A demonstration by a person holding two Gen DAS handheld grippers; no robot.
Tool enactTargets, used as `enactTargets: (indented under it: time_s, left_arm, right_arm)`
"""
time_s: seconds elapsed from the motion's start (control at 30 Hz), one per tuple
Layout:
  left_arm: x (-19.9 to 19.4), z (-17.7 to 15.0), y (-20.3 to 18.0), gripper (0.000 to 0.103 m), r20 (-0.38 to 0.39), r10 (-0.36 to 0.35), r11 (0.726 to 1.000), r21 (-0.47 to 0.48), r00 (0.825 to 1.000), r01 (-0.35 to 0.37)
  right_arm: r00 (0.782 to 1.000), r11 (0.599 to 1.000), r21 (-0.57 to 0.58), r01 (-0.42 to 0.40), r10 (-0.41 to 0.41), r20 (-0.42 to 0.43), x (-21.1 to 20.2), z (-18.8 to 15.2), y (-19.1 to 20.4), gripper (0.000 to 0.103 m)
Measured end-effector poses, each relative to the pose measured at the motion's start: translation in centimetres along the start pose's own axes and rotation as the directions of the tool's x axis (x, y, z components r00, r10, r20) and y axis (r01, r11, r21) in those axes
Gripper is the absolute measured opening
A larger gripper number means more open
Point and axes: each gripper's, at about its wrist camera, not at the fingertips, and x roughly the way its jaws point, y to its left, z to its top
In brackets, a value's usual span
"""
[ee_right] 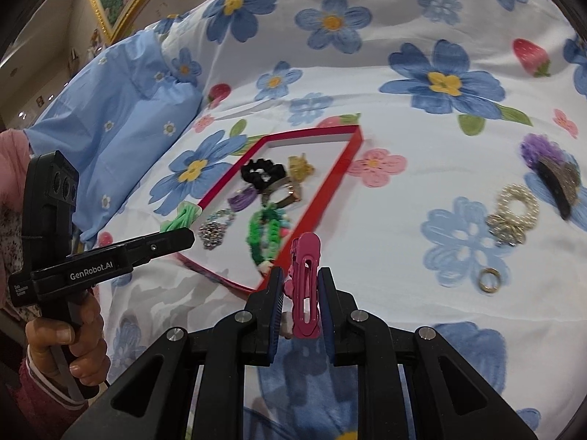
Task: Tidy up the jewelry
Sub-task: 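Carry the green hair tie and pink hair clip into the red tray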
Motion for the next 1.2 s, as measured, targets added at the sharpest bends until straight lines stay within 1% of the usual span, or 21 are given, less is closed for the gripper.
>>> enactTargets:
  time_s: [0.2, 0.4, 0.57, 0.7, 0.97, 1.2]
  left_arm:
    - [-0.5, -0.2, 1.8, 0.014, 0.007, 0.012, 0.999, -0.036, 1.000, -0.012]
    - [-0.5, -0.4, 2.9, 0.014, 0.010, 0.020, 0.998, -0.052, 1.000, -0.019]
    - [-0.2, -0.2, 3.9, 0.014, 0.008, 0.024, 0.997, -0.075, 1.000, -0.023]
    - [0.5, 0.1, 4.5, 0.014, -0.001, 0.031, 0.997, -0.072, 1.000, -0.031]
    - [2.4, 1.5, 6.2, 0.014, -0.027, 0.057, 0.996, -0.061, 0.998, -0.059]
    - [4.3, 2.3, 7.6, 0.014, -0.053, 0.075, 0.995, -0.064, 0.996, -0.078]
  right_arm:
    - [1.000, 1.000, -0.020, -0.020, 0.020, -0.013, 1.1, 0.4, 1.3, 0.019]
    - [0.999, 0.999, -0.033, -0.035, 0.034, -0.025, 2.3, 0.9, 2.3, 0.019]
    - [0.998, 0.998, -0.040, -0.055, 0.053, -0.035, 3.5, 1.7, 3.1, 0.019]
    - [0.997, 0.996, -0.052, -0.066, 0.064, -0.044, 4.8, 2.4, 3.8, 0.019]
    - [0.995, 0.996, -0.061, -0.061, 0.056, -0.083, 8.1, 3.5, 4.1, 0.019]
    - [0.992, 0.996, -0.080, -0.041, 0.031, -0.119, 10.7, 4.0, 4.2, 0.019]
